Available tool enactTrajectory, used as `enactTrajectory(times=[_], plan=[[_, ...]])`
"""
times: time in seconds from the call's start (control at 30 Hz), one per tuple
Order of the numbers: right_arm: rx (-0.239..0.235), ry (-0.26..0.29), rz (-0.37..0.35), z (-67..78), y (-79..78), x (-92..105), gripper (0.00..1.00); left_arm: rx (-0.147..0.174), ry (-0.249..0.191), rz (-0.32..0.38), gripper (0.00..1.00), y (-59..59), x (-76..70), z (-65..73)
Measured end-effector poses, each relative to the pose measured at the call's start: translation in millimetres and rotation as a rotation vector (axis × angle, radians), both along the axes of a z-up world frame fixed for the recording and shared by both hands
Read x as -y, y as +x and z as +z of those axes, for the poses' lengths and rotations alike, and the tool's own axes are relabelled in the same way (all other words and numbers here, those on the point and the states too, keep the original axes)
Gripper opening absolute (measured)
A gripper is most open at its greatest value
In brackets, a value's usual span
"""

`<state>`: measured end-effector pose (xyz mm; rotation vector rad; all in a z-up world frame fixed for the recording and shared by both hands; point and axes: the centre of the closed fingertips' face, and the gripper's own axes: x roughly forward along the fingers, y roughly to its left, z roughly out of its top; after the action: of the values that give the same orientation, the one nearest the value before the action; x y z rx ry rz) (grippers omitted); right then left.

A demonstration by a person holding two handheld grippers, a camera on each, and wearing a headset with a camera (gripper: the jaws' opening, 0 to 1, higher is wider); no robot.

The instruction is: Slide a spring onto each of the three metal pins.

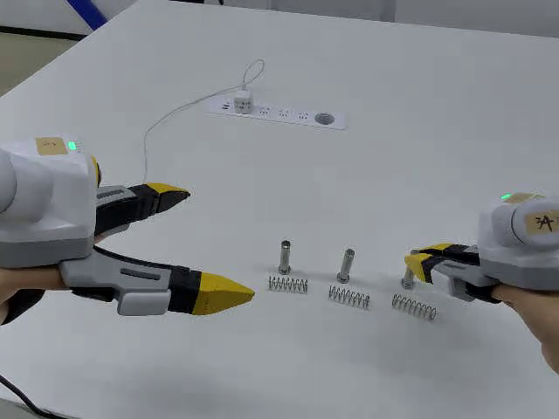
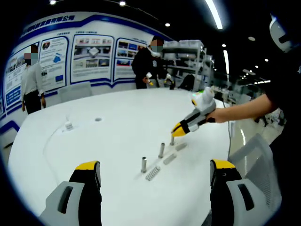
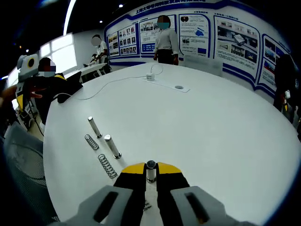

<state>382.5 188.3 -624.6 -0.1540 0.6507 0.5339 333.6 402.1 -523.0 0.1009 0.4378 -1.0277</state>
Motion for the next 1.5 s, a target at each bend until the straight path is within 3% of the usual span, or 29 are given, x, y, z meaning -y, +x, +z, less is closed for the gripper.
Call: enactTrajectory(times=[0.57,1.03,1.33,1.5], plan=[[0.019,-0.072,0.058,-0.8,-11.7,-1.8,0.08,-0.001,0.002,-0.017,0.99,-2.4,6.5,-0.6],[0.012,-0.058,0.057,0.3,-12.8,-1.5,0.09,0.0,0.008,-0.008,0.99,-6.8,1.6,-0.1],[0.05,0.006,0.043,22.7,-11.9,5.5,0.12,-0.001,0.008,-0.006,0.99,-7.0,2.3,-1.3],[0.028,-0.008,0.064,13.7,-19.4,14.9,0.14,-0.006,0.005,-0.006,0.99,-7.0,3.1,-3.9]])
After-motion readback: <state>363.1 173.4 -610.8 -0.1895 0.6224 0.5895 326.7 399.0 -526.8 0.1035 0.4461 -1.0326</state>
